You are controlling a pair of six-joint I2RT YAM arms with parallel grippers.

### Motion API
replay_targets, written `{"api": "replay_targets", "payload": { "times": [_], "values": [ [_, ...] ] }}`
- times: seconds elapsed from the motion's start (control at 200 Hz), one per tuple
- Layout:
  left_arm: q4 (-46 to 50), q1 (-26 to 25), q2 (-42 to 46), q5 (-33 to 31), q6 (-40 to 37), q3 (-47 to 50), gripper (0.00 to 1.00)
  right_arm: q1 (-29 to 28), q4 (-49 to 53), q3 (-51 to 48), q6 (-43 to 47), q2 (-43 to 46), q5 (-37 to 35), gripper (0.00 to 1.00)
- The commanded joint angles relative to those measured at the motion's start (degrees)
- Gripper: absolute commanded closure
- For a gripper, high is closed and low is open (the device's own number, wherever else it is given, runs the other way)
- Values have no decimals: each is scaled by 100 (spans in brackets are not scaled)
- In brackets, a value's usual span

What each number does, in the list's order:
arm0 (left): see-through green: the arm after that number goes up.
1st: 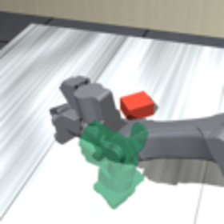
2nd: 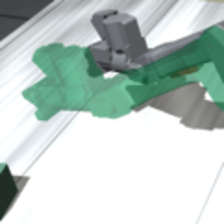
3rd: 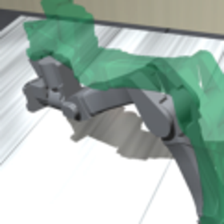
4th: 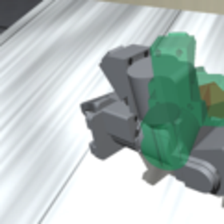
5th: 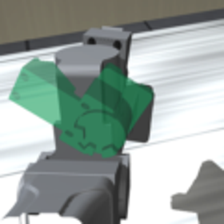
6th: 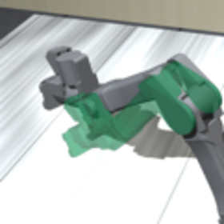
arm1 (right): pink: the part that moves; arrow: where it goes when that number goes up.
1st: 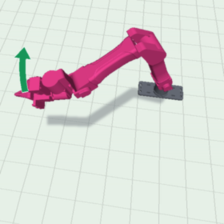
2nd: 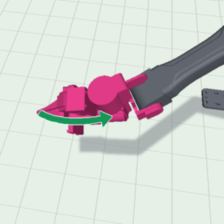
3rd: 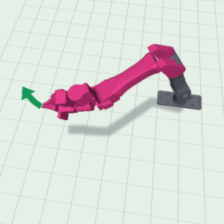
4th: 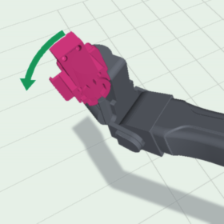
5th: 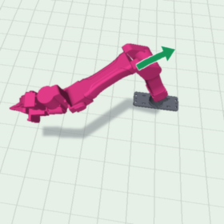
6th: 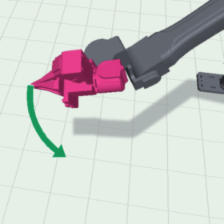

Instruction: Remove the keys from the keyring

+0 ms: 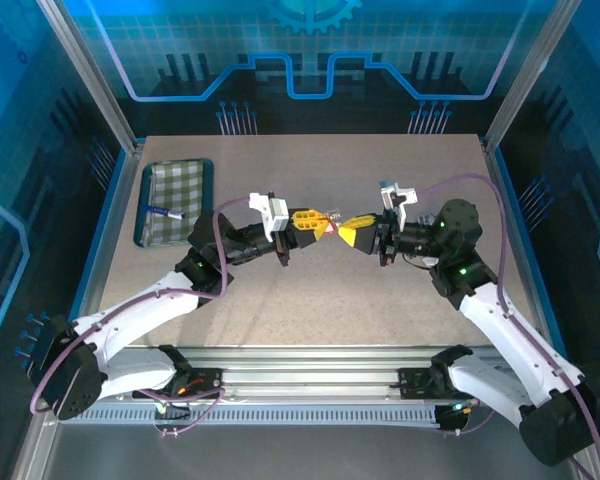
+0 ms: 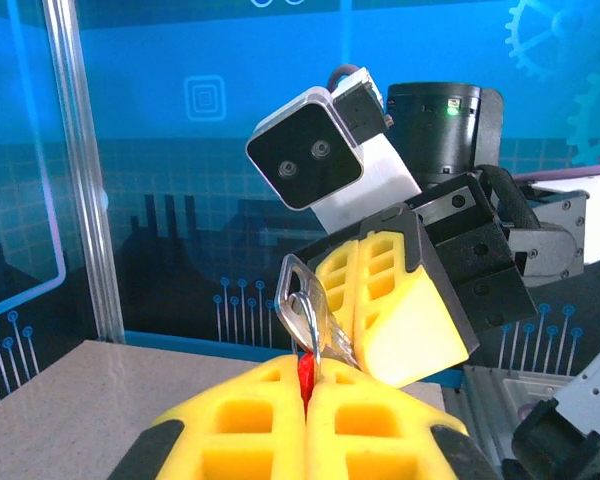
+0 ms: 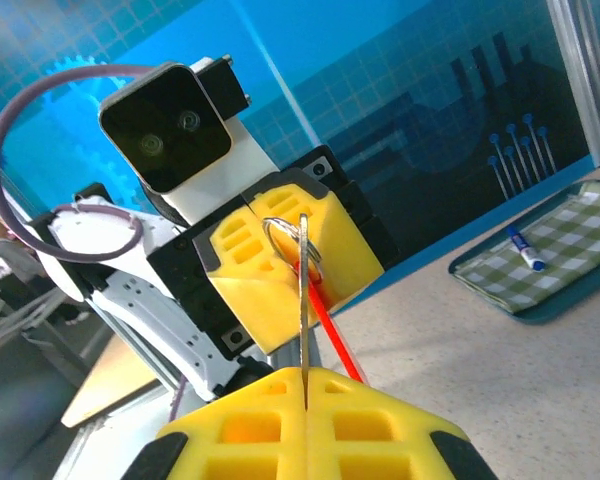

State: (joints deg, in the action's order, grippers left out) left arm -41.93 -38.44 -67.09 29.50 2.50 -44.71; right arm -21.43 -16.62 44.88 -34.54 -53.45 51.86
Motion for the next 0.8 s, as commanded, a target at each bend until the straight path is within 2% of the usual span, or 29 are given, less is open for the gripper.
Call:
{"api": "replay_targets", "payload": {
  "times": [0.0, 0.14, 0.29, 0.37, 0.636, 0.796],
  "values": [
    [-256, 51, 135, 315, 86, -124, 100, 19, 768, 90, 572, 2, -54, 100],
    [-116, -14, 137, 338, 12, -170, 100, -27, -167, 25, -1, -79, 36, 100],
    [20, -168, 126, 176, -187, -214, 100, -37, -1121, -58, -661, -241, 93, 95],
    [36, -197, 122, 111, -223, -217, 100, -51, -1299, -74, -808, -301, 79, 90],
    [-43, -234, 126, -56, -249, -184, 100, -217, -1768, -49, -1137, -506, -32, 80],
    [0, -239, 133, -92, -258, -179, 100, -277, -1912, -32, -1178, -595, -42, 81]
  ]
}}
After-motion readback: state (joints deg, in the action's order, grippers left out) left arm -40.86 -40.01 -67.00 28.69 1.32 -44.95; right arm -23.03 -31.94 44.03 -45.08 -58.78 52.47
